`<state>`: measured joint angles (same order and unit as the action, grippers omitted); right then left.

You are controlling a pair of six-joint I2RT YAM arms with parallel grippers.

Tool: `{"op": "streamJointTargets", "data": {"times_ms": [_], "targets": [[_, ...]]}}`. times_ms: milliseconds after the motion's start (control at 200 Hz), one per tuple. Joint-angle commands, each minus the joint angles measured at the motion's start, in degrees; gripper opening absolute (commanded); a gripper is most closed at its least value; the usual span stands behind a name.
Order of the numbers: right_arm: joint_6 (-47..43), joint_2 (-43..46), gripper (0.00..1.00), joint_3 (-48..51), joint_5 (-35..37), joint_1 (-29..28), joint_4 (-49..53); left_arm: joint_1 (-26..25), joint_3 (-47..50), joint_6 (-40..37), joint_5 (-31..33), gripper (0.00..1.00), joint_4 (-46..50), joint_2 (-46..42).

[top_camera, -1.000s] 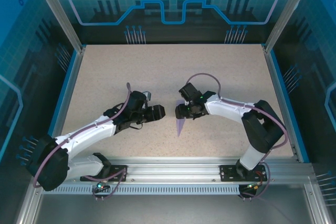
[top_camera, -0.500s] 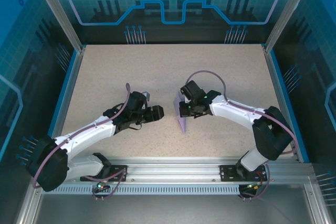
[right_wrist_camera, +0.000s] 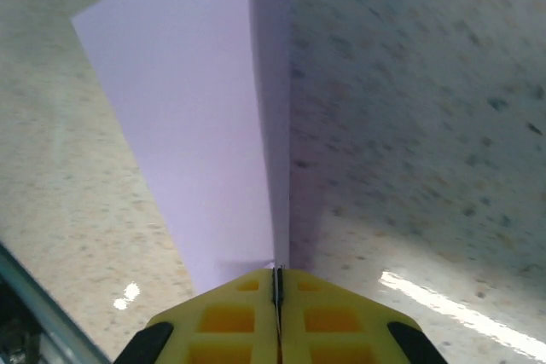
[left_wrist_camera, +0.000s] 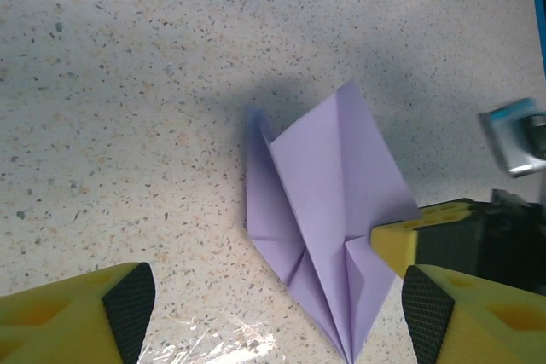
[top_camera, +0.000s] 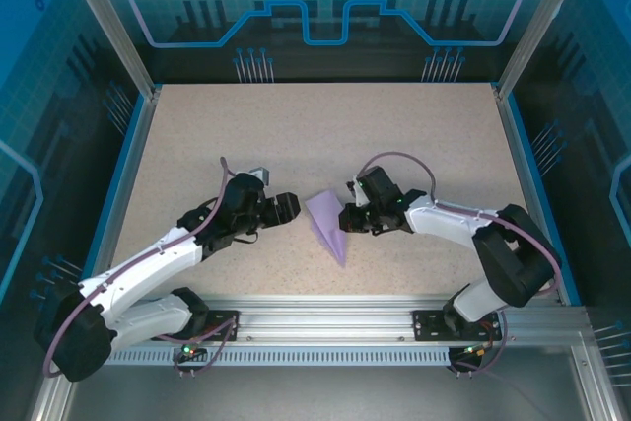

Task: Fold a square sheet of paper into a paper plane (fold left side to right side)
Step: Turn over the paper plane at the center of the table.

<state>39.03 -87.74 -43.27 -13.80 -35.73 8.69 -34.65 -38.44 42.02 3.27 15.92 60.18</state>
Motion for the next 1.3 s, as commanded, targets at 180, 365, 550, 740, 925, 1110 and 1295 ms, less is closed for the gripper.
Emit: {"op": "streamJointTargets", "data": {"times_ms": [180, 365, 550, 740, 925, 1110, 1295], "targets": [[-2.8, 1.0, 0.16, 2.0, 2.5, 3.4, 0.8, 0.5, -0.4, -0.3, 1.2, 0.81, 2.1, -0.6], [-5.5, 1.7, 0.21, 0.1, 11.1, 3.9, 10.8, 0.4, -0.8, -0.7, 1.6, 0.81, 2.6, -0.3], [-7.2, 1.1, 0.21, -1.8, 14.4, 4.0, 15.5, 0.4, -1.4, -1.4, 1.4, 0.82, 2.8, 0.2], [-7.4, 2.6, 0.32, -3.3, 16.0, 3.7, 18.5, 0.4, -1.4, -1.7, 1.3, 0.82, 3.0, 0.4], [-7.1, 7.2, 0.40, -5.6, 19.1, 1.5, 24.5, 0.5, -1.5, -1.9, 1.7, 0.83, 3.1, 0.1], [-4.7, 9.6, 0.52, -6.4, 17.0, -3.6, 25.7, 0.5, -0.3, -1.6, 2.0, 0.90, 1.8, -0.7], [-2.0, 5.9, 0.56, -6.1, 13.3, -6.0, 23.4, 0.4, 0.3, -1.4, 1.9, 0.93, 1.7, -1.3]]}}
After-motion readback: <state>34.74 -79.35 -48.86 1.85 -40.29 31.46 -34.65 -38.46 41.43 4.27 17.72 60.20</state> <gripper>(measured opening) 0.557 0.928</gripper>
